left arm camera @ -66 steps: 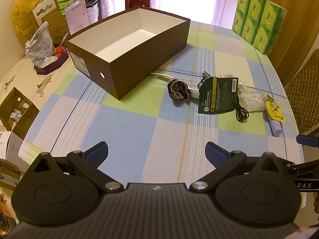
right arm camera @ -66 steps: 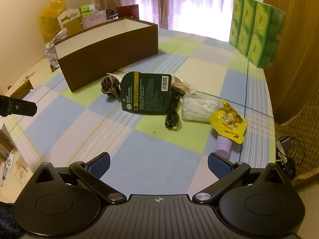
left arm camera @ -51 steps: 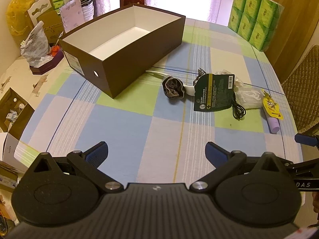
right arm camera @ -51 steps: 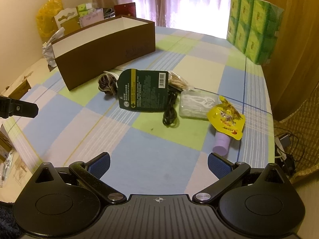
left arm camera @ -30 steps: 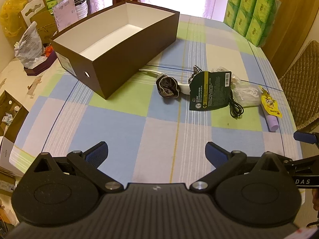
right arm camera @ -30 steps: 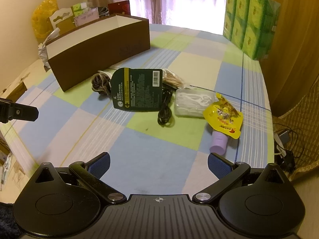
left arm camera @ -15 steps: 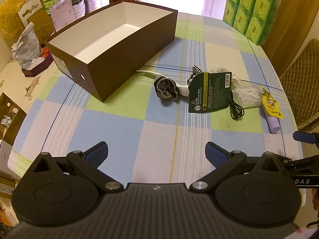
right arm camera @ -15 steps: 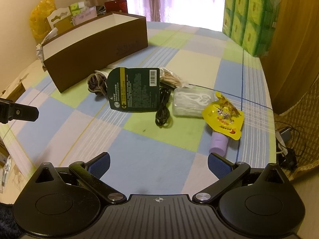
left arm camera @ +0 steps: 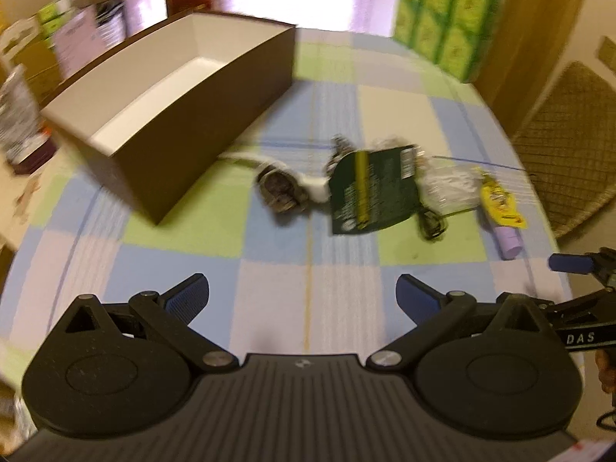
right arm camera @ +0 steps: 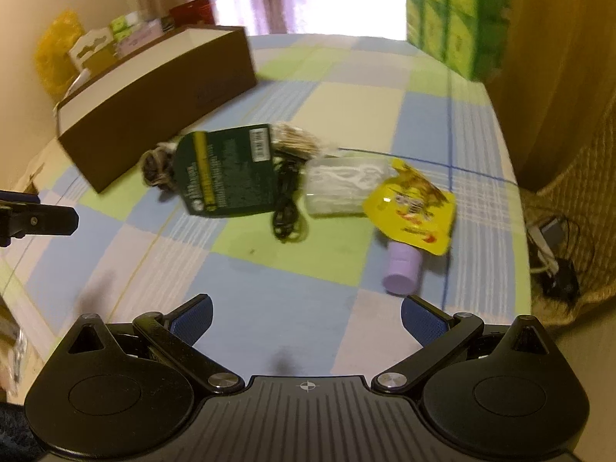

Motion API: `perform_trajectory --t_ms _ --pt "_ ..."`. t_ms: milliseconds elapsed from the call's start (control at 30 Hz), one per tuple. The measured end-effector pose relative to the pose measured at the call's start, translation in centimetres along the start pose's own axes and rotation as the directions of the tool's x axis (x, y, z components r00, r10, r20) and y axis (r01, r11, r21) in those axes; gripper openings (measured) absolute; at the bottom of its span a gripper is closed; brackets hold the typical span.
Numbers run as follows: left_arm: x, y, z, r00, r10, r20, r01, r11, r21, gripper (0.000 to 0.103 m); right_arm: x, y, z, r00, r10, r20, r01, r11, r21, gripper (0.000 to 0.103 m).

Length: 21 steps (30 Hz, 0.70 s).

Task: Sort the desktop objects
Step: 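Grasp the green cable package with the left tool while the right tool approaches the yellow pouch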

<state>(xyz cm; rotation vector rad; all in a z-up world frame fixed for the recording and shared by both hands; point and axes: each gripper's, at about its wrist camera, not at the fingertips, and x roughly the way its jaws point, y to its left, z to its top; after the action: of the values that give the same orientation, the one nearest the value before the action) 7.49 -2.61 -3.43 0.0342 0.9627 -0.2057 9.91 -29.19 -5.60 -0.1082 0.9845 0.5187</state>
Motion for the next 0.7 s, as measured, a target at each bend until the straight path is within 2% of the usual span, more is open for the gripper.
perform_trajectory --t_ms 100,233,400,600,700 --pt "1.1 -0.4 1.0 0.999 -0.042 0.022 0.040 0.995 0.093 0.102 -0.3 -1.8 0.0 1.000 -0.018 0.008 0.017 0.999 0.042 0.101" --pt "3.1 -0.7 2.6 0.994 -0.112 0.013 0.106 0.973 0.207 0.102 -0.8 -4.4 -0.1 0.998 -0.069 0.012 0.068 0.992 0.103 0.101" --pt "5.9 -0.8 4.9 0.978 -0.208 -0.014 0.201 0.926 0.319 0.097 -1.2 -7.7 -0.7 0.991 -0.136 -0.005 0.134 0.970 0.205 0.101" --pt "9.4 -1.5 7.7 0.964 -0.261 -0.057 0.259 0.863 0.434 0.090 -1.3 -9.7 -1.4 0.980 -0.192 -0.046 0.197 0.939 0.281 0.101" --pt "11.3 -2.2 8.6 0.958 -0.272 -0.095 0.284 0.831 0.478 0.084 -1.2 -10.3 -1.8 0.976 -0.205 -0.069 0.217 0.926 0.310 0.101"
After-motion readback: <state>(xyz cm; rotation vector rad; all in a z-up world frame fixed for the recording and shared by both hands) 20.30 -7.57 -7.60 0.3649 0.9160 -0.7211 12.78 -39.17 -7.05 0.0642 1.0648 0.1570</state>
